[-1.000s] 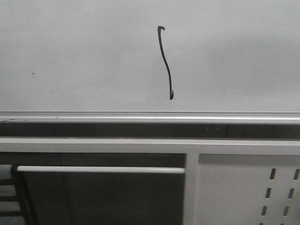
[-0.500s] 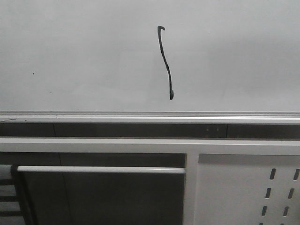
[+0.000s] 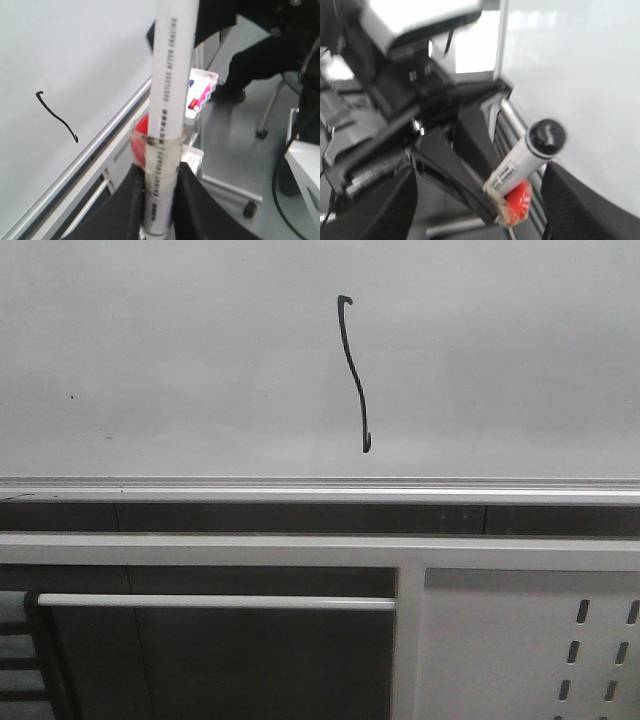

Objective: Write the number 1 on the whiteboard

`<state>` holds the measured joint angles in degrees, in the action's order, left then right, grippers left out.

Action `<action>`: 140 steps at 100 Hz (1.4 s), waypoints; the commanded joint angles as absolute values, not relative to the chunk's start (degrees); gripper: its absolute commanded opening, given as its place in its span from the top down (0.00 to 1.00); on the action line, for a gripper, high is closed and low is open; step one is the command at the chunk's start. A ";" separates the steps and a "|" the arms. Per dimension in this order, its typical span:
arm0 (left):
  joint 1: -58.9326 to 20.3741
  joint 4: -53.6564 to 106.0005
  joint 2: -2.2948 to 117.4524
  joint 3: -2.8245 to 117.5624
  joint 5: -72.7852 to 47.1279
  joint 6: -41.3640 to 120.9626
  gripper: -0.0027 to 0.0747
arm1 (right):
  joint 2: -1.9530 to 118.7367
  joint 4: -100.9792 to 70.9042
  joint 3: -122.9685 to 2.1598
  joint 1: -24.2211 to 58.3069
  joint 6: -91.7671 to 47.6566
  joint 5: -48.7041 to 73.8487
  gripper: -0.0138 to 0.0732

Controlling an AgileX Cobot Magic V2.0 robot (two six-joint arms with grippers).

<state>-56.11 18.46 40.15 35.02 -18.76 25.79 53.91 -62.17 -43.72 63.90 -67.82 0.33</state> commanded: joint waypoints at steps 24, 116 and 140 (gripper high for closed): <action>-56.02 31.66 43.58 26.55 18.10 25.15 0.99 | 40.99 -62.84 -42.15 60.79 -68.30 -2.62 0.91; -56.02 37.46 66.99 28.46 39.84 16.86 0.99 | 23.77 -70.70 -30.78 54.85 -68.68 -12.80 0.91; -56.02 37.10 72.59 28.74 47.09 11.14 0.99 | 23.77 -70.70 -30.78 54.85 -68.68 -12.80 0.91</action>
<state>-56.11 39.07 71.84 26.76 40.26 12.74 23.49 -71.39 -29.39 55.32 -67.95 -11.34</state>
